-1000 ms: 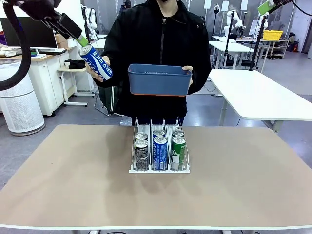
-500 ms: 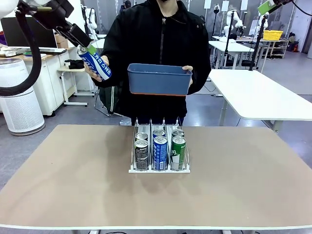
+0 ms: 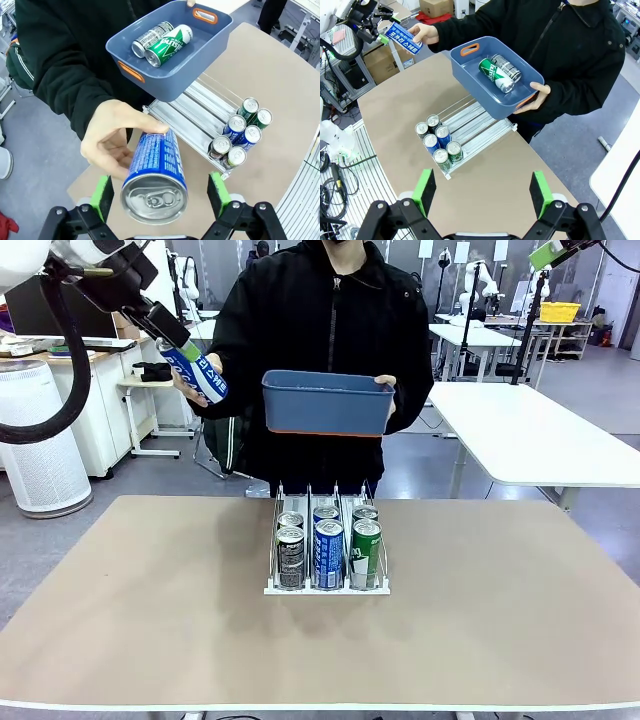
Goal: Fill the beverage cans into the dispenser.
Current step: Pick up the Ionic drink handed by the human.
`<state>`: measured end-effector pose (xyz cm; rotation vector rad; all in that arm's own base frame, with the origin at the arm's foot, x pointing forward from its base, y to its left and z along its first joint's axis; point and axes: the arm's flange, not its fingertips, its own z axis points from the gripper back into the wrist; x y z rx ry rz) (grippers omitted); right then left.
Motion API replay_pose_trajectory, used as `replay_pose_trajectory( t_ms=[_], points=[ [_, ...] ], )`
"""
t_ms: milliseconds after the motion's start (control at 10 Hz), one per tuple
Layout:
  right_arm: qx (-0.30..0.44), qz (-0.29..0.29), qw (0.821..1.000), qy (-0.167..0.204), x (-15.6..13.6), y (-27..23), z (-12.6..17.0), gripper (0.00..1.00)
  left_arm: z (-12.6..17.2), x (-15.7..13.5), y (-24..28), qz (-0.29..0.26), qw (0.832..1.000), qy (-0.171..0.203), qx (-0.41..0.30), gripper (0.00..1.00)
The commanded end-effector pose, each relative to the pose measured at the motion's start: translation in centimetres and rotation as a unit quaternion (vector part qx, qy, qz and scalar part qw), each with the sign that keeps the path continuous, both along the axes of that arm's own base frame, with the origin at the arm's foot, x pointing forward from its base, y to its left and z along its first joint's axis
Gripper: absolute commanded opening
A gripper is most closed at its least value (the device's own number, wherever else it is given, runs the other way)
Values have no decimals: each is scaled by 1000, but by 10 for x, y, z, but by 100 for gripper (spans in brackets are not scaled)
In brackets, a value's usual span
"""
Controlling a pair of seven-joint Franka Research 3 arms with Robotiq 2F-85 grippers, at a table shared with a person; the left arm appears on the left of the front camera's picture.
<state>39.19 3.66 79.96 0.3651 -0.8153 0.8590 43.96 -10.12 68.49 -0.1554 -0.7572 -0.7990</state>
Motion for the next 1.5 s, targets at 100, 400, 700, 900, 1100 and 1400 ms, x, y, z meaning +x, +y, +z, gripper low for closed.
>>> replay_pose_trajectory(
  t_ms=[100,400,700,900,1100,1400],
  points=[
    [1,-1,1000,0,0,0,0,100,-6,11,4,-15,1000,-3,-27,100],
    [1,-1,1000,0,0,0,0,100,-10,16,6,-12,999,0,-34,100],
    [1,-1,1000,0,0,0,0,100,-13,19,7,-9,999,4,-38,100],
    [1,-1,1000,0,0,0,0,100,-11,13,3,-1,1000,12,-27,100],
    [1,-1,1000,0,0,0,0,100,-11,15,3,19,999,20,-30,80],
    [1,-1,1000,0,0,0,0,100,-10,14,3,21,999,17,-24,56]
  ],
)
